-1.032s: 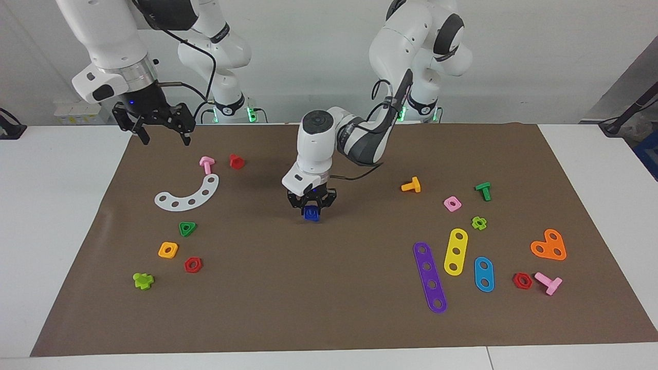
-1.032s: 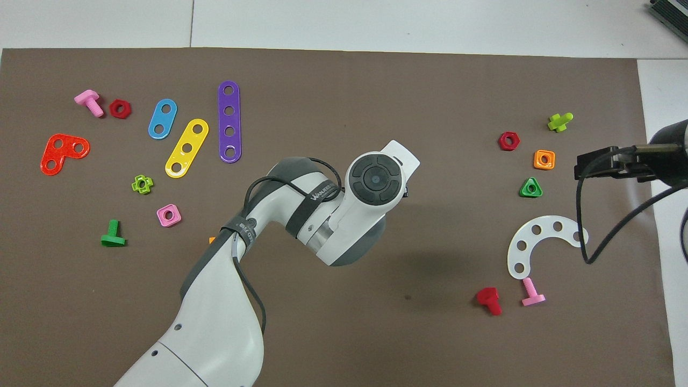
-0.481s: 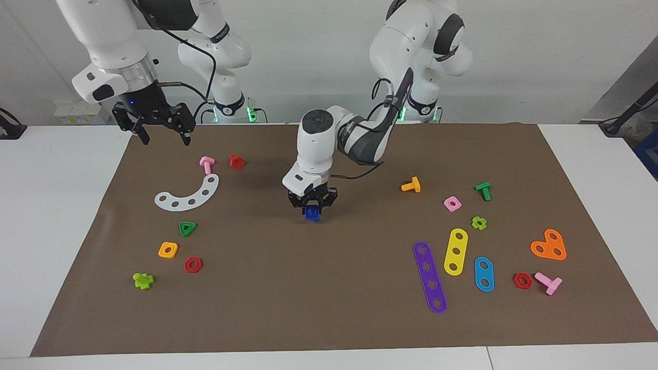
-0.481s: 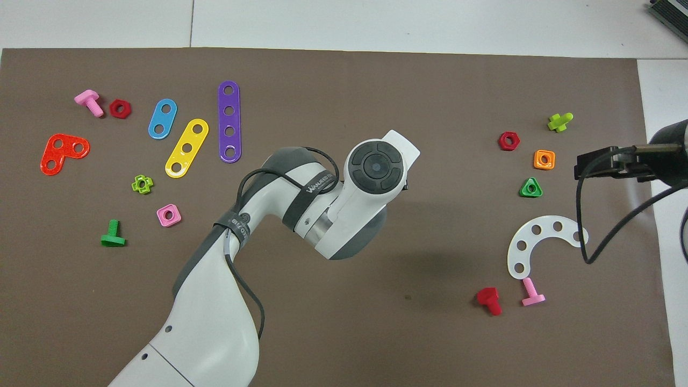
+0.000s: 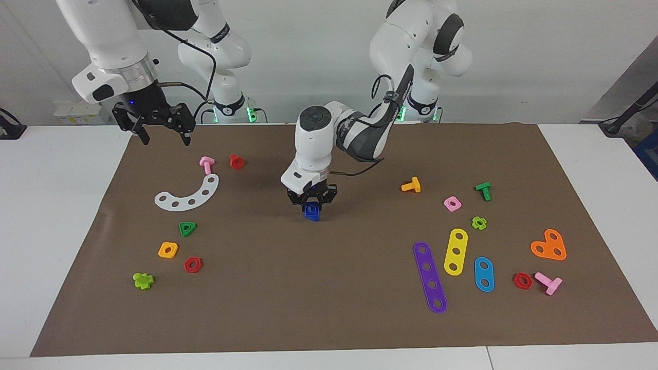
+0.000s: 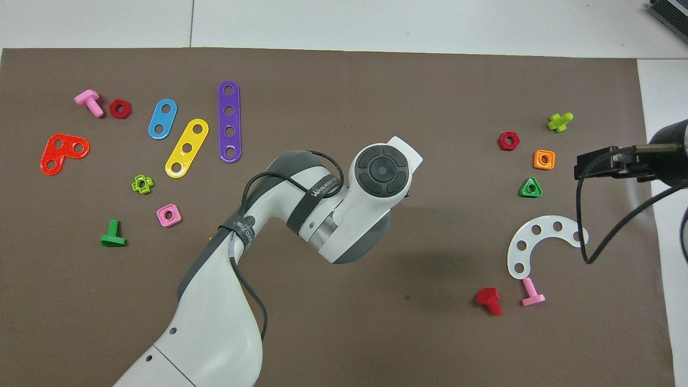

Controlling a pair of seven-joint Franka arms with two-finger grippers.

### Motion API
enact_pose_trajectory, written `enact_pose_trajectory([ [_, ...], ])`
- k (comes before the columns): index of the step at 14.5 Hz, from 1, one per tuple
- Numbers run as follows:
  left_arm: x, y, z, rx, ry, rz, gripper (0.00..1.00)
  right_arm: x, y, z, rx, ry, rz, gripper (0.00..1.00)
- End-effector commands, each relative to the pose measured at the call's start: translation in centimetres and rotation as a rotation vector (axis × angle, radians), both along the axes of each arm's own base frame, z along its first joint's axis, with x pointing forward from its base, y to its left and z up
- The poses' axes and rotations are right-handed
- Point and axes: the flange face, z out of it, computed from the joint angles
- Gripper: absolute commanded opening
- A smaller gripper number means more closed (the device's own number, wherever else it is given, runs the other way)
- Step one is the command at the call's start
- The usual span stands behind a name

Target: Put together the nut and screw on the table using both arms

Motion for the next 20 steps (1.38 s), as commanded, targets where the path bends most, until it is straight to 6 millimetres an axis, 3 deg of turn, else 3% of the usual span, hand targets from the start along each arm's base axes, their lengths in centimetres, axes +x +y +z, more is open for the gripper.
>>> enact_pose_trajectory([
  [1,-1.3,0.6,-0.7,0.024,0.019,0.005,0.0,-0.1,0.0,0.0,0.002,0.011,0.019,1.0],
  [7,-2.7,1.9,-3.9,-0.027,-0.04,0.003,0.0,-0.1,0.0,-0.1,0.002,0.013,0.019,1.0],
  [10,-2.9,2.0,-3.8,-0.026,-0.041,0.001,0.01,-0.1,0.0,0.0,0.002,0.011,0.019,1.0],
  [12,-2.6,2.0,-3.5,-0.026,-0.051,-0.001,0.85,-0.1,0.0,0.0,0.002,0.011,0.019,1.0],
  [13,-2.5,1.9,-3.1,-0.027,-0.054,-0.002,1.0,-0.1,0.0,0.0,0.002,0.011,0.019,1.0],
  [17,-0.1,2.3,0.4,-0.027,-0.064,0.018,1.0,-0.1,0.0,0.0,0.002,0.011,0.019,1.0],
  [18,1.3,3.3,1.9,-0.022,-0.062,0.041,1.0,-0.1,0.0,0.0,0.002,0.011,0.019,1.0],
  [20,4.4,8.2,6.3,0.006,-0.054,0.107,1.0,-0.1,0.0,0.0,0.002,0.011,0.019,1.0],
])
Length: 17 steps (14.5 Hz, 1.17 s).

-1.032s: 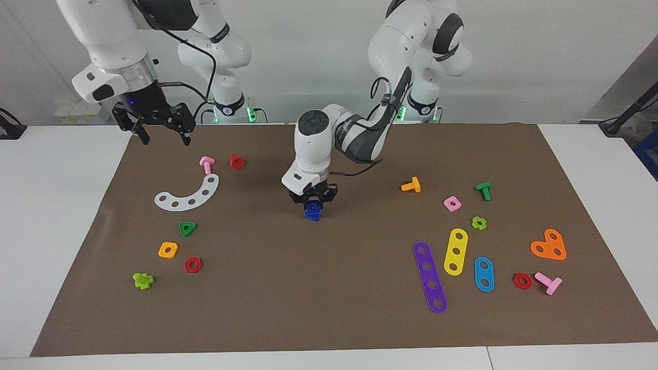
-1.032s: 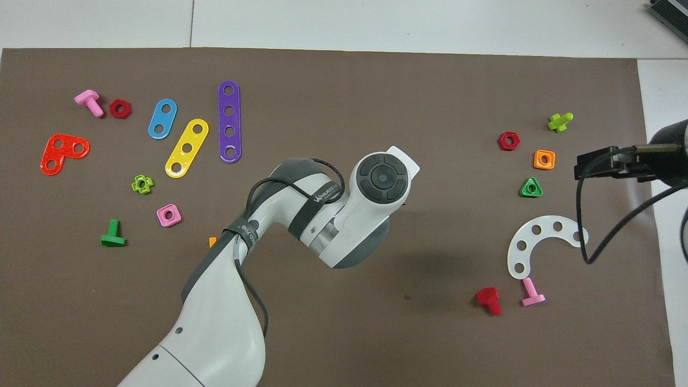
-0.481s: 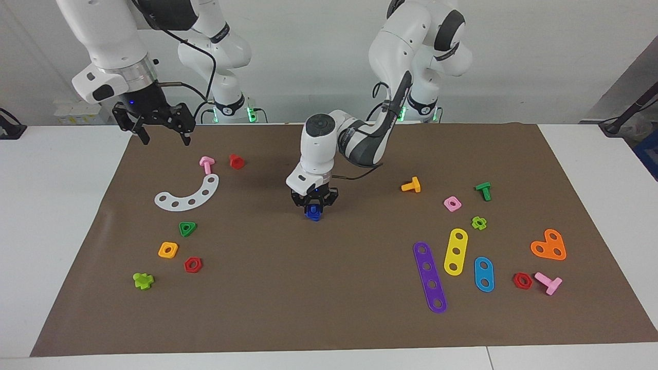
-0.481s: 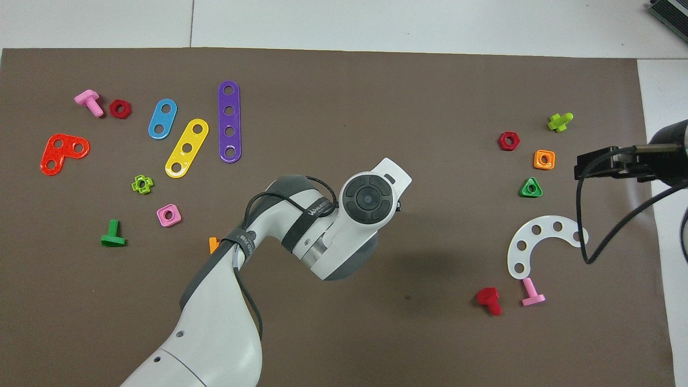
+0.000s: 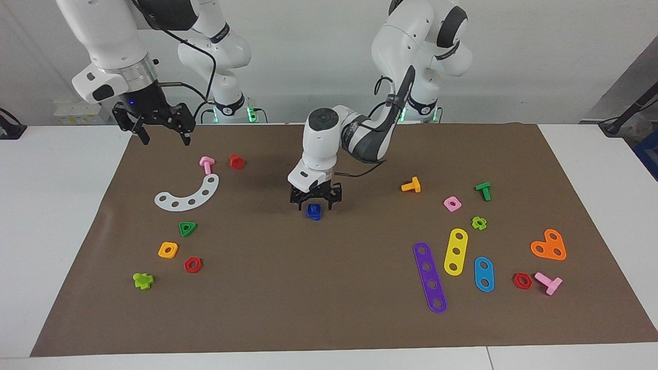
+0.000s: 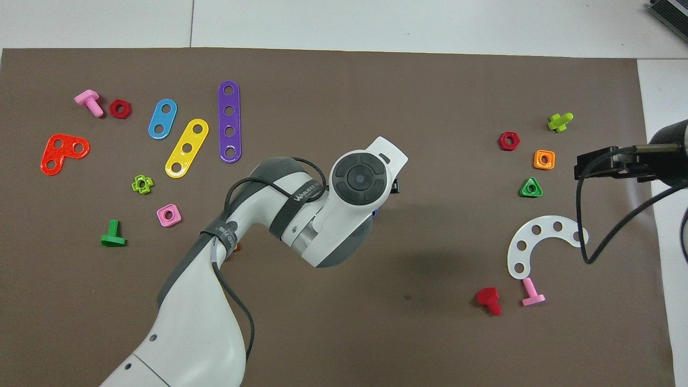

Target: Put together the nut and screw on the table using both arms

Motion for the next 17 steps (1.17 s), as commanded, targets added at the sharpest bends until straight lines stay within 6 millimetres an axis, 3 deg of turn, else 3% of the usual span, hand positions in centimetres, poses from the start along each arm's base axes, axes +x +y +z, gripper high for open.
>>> enact_pose_trajectory([
  [1,3.4,7.3,7.6,0.033,-0.001,0.065,1.0,-0.1,0.0,0.0,0.002,0.011,0.019,1.0],
  [3,4.7,14.6,13.2,0.064,0.018,0.057,1.0,-0.1,0.0,0.0,0.002,0.011,0.019,1.0],
  [5,4.7,23.0,17.3,0.118,0.075,0.008,1.0,-0.1,-0.1,0.0,0.0,0.011,0.019,1.0],
  [9,2.1,36.1,20.8,0.155,0.112,-0.051,1.0,-0.1,0.0,0.0,0.002,0.011,0.019,1.0],
  [11,1.4,38.8,22.4,0.157,0.1,-0.072,1.0,-0.1,0.0,0.0,0.002,0.011,0.019,1.0],
  [13,1.8,40.0,24.5,0.147,0.044,-0.049,1.0,-0.1,0.0,0.0,0.002,0.011,0.019,1.0],
  [17,2.2,39.5,25.0,0.139,0.014,-0.054,1.0,-0.1,0.0,0.0,0.002,0.011,0.019,1.0],
])
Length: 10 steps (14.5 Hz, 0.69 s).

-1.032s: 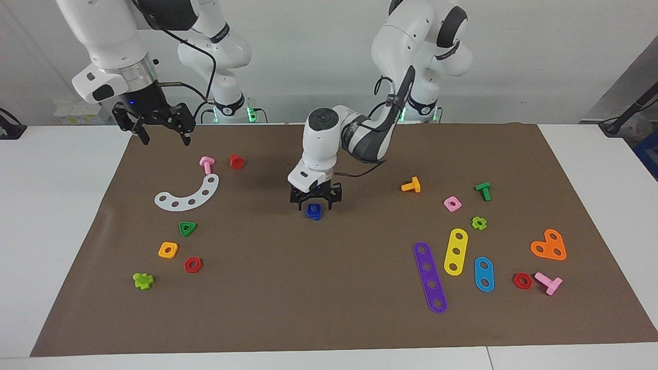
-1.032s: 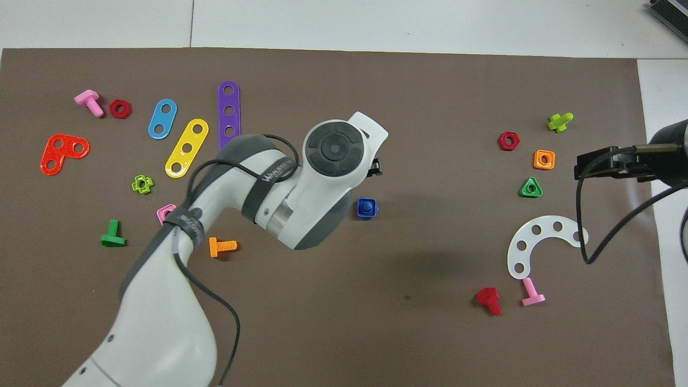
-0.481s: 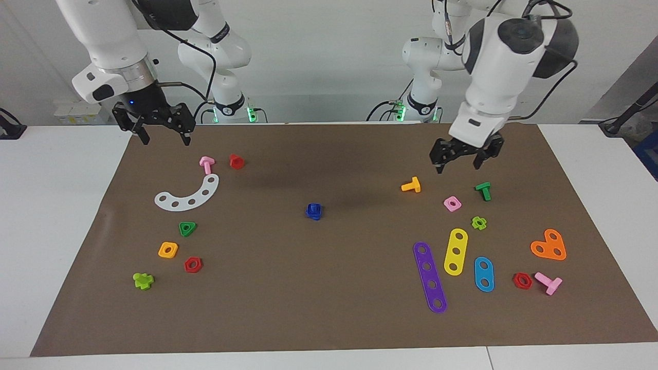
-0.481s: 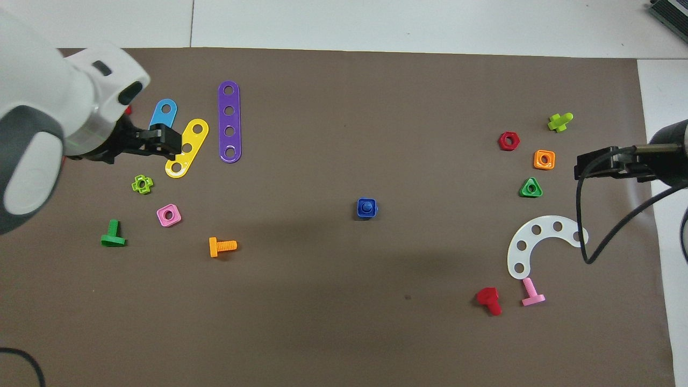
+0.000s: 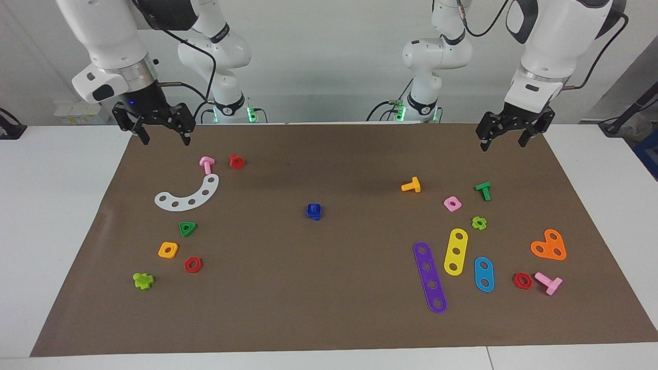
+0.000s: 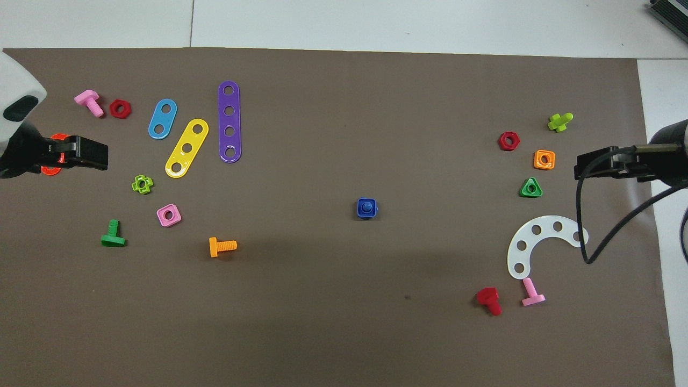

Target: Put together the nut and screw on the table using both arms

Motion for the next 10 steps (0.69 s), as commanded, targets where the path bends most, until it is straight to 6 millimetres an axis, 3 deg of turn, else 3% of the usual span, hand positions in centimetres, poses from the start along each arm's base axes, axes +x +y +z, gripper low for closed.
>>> enact_pose_trajectory([
  [1,0.05,-0.18,0.08,-0.017,-0.021,-0.011,1.0,-0.14,-0.04,-0.05,0.002,0.011,0.019,1.0],
  [10,-0.24,0.49,-0.41,-0.053,0.006,0.003,1.0,-0.16,-0.04,-0.06,0.002,0.013,0.019,1.0],
])
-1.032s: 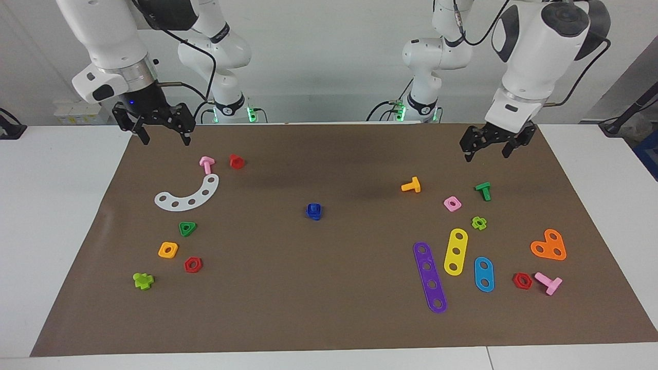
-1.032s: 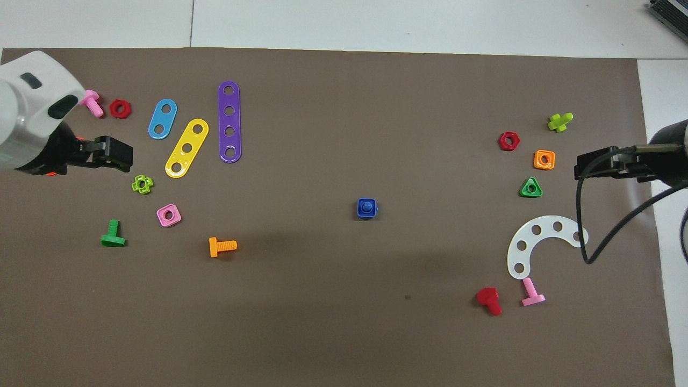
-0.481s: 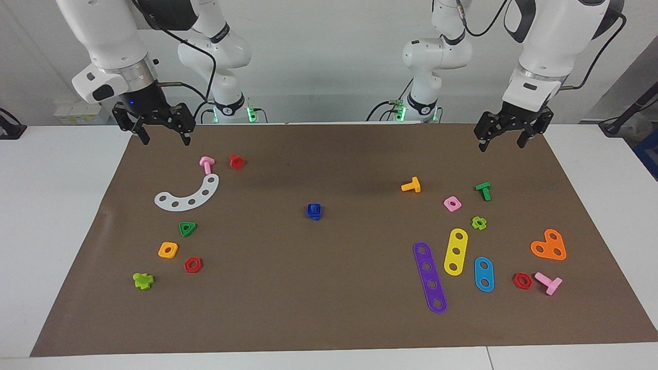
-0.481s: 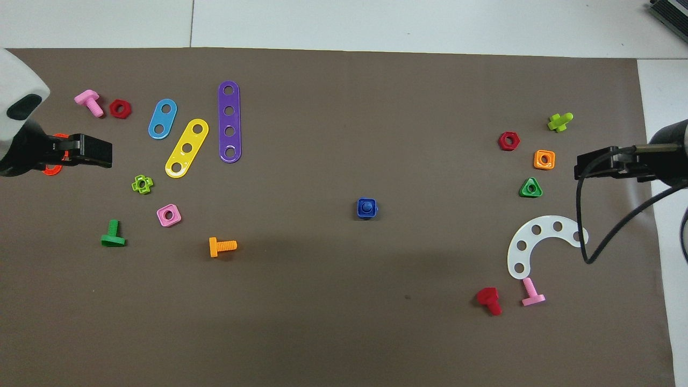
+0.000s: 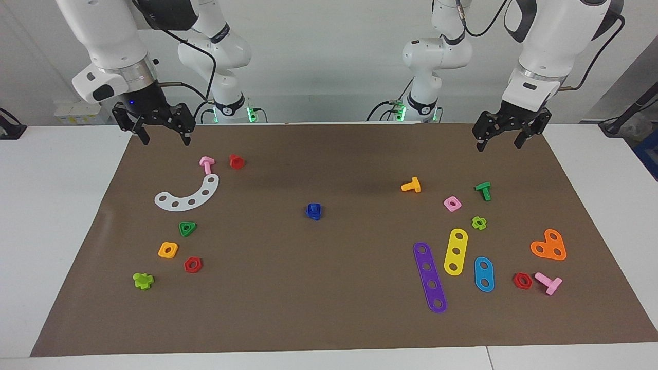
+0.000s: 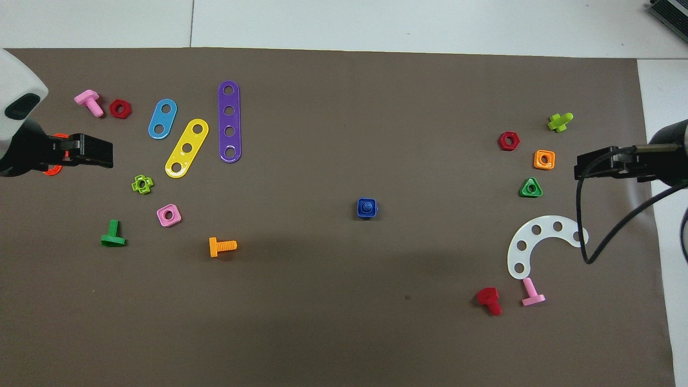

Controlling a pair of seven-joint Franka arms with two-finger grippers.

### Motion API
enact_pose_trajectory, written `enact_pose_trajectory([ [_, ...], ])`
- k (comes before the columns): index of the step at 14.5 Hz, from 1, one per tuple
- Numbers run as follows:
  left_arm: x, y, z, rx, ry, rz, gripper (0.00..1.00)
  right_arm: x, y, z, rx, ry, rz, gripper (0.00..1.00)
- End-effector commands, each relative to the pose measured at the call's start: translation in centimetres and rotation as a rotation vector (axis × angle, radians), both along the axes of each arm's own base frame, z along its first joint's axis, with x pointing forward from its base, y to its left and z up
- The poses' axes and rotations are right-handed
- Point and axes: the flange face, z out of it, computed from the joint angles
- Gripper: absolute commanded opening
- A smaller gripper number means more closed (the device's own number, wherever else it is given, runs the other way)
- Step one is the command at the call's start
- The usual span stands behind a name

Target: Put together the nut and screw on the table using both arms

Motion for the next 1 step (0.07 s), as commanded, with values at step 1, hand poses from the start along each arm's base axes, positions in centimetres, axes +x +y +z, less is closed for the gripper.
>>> enact_pose_trajectory([
  [1,-0.37,0.57,-0.38,-0.021,0.008,-0.002,1.0,-0.14,-0.04,-0.05,0.002,0.011,0.02,1.0],
])
